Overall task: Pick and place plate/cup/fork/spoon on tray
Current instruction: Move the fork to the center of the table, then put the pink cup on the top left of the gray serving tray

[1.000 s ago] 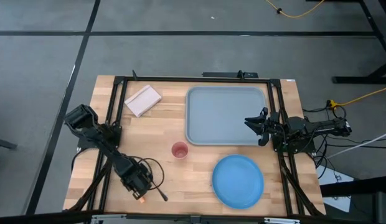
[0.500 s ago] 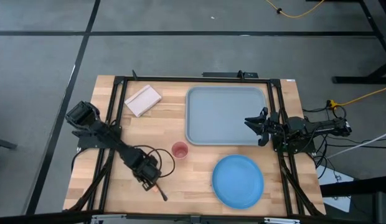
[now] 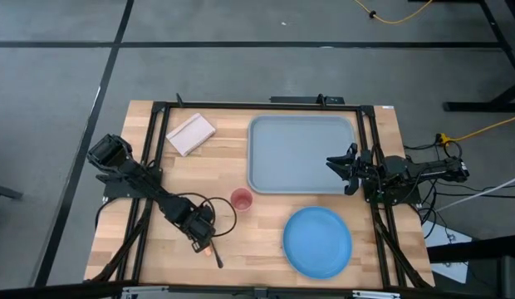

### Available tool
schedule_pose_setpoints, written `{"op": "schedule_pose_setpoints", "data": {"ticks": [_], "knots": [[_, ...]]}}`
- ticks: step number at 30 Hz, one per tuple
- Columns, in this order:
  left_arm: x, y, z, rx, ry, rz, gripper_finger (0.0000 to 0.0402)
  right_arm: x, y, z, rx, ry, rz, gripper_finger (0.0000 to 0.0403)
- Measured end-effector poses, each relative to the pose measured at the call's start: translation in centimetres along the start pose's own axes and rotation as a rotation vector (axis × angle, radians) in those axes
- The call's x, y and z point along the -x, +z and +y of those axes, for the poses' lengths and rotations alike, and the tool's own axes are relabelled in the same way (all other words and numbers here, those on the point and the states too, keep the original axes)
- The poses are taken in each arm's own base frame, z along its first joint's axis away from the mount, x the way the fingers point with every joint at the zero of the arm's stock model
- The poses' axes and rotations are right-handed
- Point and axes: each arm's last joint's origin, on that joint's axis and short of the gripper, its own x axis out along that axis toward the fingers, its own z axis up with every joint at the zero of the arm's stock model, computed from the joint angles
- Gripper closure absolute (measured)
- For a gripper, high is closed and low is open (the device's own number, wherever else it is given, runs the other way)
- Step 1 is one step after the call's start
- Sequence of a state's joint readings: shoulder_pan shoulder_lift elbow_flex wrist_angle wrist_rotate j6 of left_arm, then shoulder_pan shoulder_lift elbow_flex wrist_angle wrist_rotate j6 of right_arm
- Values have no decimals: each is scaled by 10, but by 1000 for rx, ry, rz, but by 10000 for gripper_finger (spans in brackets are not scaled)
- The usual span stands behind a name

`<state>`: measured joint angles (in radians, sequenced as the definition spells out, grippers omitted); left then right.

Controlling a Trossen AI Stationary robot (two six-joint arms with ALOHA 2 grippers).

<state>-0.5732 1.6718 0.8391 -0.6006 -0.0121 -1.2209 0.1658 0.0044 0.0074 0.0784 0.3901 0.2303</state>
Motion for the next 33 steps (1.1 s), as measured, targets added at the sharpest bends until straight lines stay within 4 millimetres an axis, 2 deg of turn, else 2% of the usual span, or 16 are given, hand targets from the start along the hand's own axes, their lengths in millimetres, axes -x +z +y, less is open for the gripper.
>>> {"op": "schedule_pose_setpoints", "data": {"ticks": [5,7,9,12,18,21,33], "knots": [[5,5,-8,-62,0,-74,401,0,0,0,0,0,0,308],[8,11,-11,-85,11,-161,402,0,0,0,1,0,0,308],[9,20,-13,-88,54,-331,401,0,0,0,1,0,1,308],[12,28,-14,-98,65,-449,401,0,0,0,0,1,2,308],[12,42,-11,-124,52,-433,401,0,-1,1,0,21,14,308],[12,41,-12,-134,26,-385,401,-1,-1,1,2,25,19,308],[13,42,-11,-128,26,-391,401,-1,-2,1,6,23,29,308]]}}
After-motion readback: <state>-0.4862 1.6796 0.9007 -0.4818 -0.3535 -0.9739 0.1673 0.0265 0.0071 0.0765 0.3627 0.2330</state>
